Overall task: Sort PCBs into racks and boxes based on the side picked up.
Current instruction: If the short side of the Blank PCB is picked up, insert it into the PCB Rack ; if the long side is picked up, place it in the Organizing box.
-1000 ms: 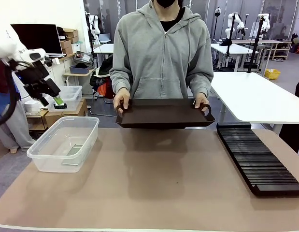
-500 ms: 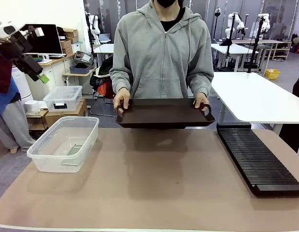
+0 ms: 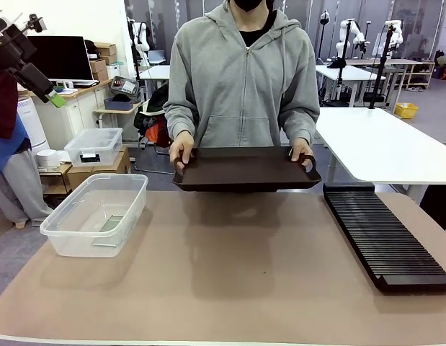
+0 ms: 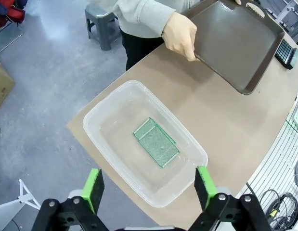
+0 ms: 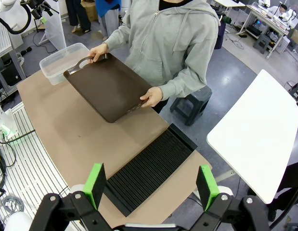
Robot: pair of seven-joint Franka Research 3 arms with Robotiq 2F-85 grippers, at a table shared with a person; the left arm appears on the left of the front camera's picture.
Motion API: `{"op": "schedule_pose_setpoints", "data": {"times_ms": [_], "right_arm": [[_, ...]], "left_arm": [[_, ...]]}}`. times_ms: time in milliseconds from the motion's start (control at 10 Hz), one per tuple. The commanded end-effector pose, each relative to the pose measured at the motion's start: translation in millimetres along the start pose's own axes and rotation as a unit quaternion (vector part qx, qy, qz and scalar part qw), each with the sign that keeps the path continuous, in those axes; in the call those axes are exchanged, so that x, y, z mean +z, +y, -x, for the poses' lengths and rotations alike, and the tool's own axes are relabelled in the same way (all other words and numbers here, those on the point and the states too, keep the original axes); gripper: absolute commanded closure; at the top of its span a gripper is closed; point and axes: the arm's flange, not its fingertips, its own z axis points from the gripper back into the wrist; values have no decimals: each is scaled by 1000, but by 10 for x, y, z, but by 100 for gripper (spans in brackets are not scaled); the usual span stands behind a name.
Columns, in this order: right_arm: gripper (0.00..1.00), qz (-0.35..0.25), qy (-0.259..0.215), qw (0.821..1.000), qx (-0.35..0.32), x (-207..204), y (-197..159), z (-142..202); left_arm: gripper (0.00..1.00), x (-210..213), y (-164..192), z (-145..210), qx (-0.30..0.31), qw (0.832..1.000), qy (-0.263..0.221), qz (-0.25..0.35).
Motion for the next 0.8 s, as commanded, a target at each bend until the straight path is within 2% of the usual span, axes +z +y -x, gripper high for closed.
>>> {"op": "schedule_pose_setpoints", "data": {"times_ms": [0, 200, 300, 500, 700], "right_arm": [[0, -2, 0, 1000, 1, -16, 26, 4], [0, -2, 0, 1000, 1, -16, 26, 4], [0, -2, 0, 1000, 1, -16, 26, 4], [0, -2, 0, 1000, 1, -16, 26, 4], [0, -2, 0, 1000, 1, -16, 26, 4]], "left_arm": [[0, -57, 27, -2, 0, 1000, 3, 2], [0, -36, 15, 2, 1, 1000, 2, 2], [0, 27, -40, 10, -15, 1000, -14, 9], [0, 400, -108, -55, -48, 997, -57, 6], [0, 713, -211, -96, -91, 993, -73, 23]]}}
